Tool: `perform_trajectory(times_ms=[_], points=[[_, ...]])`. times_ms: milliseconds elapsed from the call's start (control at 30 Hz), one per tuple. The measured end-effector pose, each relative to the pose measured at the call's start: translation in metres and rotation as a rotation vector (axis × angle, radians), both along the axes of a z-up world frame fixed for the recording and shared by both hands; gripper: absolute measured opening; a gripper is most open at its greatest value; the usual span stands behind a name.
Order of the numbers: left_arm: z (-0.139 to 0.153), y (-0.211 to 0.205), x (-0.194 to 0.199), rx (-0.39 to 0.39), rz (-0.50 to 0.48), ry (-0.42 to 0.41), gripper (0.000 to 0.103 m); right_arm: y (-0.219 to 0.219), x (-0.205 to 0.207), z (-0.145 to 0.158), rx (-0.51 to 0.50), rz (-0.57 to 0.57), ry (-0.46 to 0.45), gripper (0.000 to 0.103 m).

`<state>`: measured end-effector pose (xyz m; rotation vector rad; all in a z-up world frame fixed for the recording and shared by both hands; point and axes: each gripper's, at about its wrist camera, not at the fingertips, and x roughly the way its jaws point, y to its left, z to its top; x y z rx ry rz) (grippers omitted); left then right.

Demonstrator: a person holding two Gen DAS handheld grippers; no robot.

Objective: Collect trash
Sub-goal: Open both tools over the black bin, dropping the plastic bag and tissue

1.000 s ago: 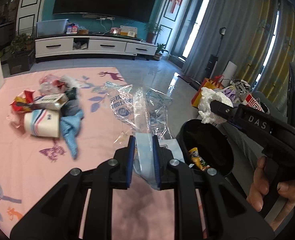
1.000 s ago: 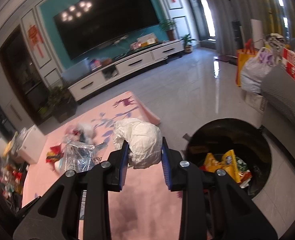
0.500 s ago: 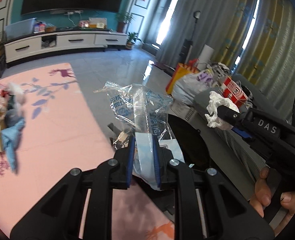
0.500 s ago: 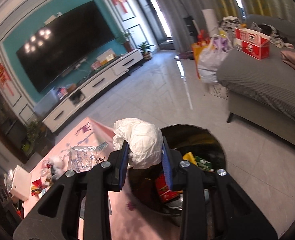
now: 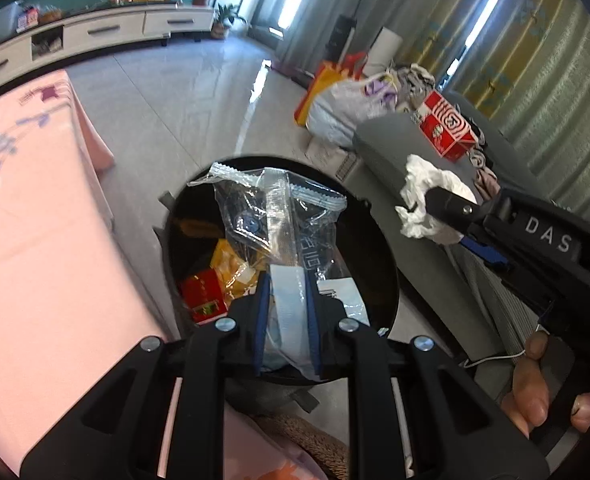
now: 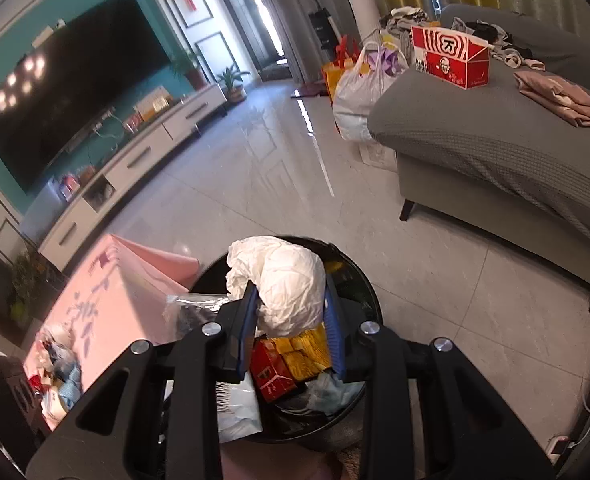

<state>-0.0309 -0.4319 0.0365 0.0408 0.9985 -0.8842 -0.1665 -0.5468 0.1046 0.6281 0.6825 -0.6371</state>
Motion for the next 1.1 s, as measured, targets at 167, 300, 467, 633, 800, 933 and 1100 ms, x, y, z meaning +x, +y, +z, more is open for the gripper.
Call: perform_trajectory(times_ms=[167,300,467,633,800,933,1100], points=[[-0.016,-0.012,0.006,0.03,-0.015,0.028,0.018,-0.005,0.012,-0.017,0.03,0.006,0.069,0.031],[-0.024,-0.018,0.01,0.034,-0.016,0.057,0.018,-0.009,0.018,-0.027,0.051,0.008,0.106,0.031],[-0.027,-0.024,0.008,0.043,-0.021,0.062,0.019,-0.01,0.018,-0.03,0.041,-0.01,0.134,0.032],[-0.025,-0.018,0.007,0.041,-0.015,0.054,0.027,-0.009,0.015,-0.028,0.037,-0.016,0.126,0.042],[-0.013,-0.008,0.003,0.019,-0.005,0.019,0.074,-0.01,0.01,-0.022,0.043,-0.033,0.098,0.068],[0.001,0.007,0.001,0.01,0.018,-0.022,0.086,-0.006,0.008,-0.014,0.029,-0.038,0.067,0.081],[0.021,0.052,0.002,-0.026,0.089,-0.064,0.097,0.003,0.01,-0.006,0.008,-0.033,0.046,0.09]])
